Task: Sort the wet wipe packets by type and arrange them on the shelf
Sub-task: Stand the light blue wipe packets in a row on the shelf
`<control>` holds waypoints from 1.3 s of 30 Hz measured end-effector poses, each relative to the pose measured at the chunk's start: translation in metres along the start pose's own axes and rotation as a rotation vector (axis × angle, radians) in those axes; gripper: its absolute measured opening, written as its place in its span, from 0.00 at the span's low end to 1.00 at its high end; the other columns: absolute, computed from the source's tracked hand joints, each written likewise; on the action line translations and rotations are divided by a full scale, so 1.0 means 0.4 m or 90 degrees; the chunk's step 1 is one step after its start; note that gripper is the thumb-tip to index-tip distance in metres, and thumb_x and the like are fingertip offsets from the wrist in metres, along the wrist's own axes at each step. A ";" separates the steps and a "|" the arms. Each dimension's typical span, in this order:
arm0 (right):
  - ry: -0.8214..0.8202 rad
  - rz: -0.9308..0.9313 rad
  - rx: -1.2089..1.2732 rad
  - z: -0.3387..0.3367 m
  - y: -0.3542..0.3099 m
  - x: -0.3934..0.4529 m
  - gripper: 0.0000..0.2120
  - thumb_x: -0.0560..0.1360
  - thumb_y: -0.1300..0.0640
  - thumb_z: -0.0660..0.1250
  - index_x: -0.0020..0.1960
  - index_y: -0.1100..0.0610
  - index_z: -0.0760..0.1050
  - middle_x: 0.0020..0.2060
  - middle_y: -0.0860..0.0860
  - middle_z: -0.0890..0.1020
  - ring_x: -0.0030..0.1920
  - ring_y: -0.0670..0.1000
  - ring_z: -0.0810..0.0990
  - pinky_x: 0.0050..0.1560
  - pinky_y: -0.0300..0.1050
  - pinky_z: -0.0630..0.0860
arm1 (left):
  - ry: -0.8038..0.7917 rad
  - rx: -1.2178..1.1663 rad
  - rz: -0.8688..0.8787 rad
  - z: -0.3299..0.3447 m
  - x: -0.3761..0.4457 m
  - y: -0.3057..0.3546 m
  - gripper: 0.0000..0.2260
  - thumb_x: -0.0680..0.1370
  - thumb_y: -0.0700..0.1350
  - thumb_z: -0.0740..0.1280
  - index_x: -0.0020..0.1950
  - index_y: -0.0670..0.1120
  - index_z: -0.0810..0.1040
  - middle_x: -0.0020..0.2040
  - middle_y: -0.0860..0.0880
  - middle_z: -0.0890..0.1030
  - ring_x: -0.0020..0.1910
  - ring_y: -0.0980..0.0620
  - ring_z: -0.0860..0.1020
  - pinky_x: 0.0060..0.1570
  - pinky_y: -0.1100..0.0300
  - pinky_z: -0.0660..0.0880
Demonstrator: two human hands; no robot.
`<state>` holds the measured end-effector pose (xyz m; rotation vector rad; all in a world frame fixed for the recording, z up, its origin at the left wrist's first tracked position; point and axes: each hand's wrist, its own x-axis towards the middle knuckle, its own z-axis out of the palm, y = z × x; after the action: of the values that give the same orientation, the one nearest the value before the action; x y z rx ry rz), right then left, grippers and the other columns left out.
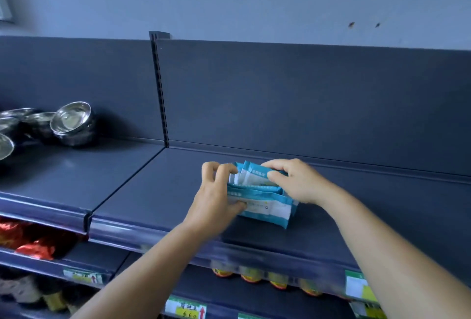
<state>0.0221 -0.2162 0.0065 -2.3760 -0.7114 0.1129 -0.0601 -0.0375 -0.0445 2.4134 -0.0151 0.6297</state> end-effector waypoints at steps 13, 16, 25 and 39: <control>0.058 0.121 0.321 0.001 0.055 -0.017 0.42 0.70 0.47 0.74 0.76 0.45 0.54 0.69 0.45 0.66 0.68 0.45 0.67 0.65 0.44 0.66 | -0.090 -0.285 -0.133 0.037 0.079 -0.057 0.31 0.67 0.41 0.78 0.62 0.55 0.65 0.51 0.57 0.77 0.50 0.55 0.79 0.54 0.57 0.77; -0.080 0.154 0.360 0.029 0.103 -0.041 0.60 0.61 0.55 0.80 0.77 0.44 0.40 0.68 0.41 0.67 0.67 0.44 0.69 0.68 0.44 0.64 | -0.106 -0.345 -0.146 0.039 0.083 -0.061 0.27 0.68 0.38 0.77 0.59 0.54 0.66 0.52 0.53 0.78 0.48 0.54 0.80 0.52 0.58 0.78; -0.052 0.106 0.310 0.099 0.085 -0.018 0.49 0.62 0.60 0.78 0.69 0.38 0.49 0.61 0.38 0.74 0.59 0.40 0.76 0.58 0.38 0.75 | -0.209 -0.446 -0.156 0.054 0.097 -0.066 0.26 0.66 0.37 0.76 0.55 0.48 0.65 0.51 0.44 0.80 0.48 0.49 0.81 0.51 0.49 0.80; 0.088 0.132 0.249 0.096 0.078 0.095 0.30 0.64 0.60 0.78 0.59 0.46 0.66 0.52 0.43 0.79 0.49 0.44 0.81 0.52 0.49 0.80 | -0.213 -0.294 -0.128 0.074 0.196 -0.125 0.29 0.69 0.40 0.75 0.60 0.51 0.61 0.55 0.52 0.79 0.53 0.55 0.80 0.54 0.52 0.79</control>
<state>0.0592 -0.1951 -0.0392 -2.0504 -0.3394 0.1582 0.0304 -0.0039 -0.0590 2.0092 -0.0513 0.1067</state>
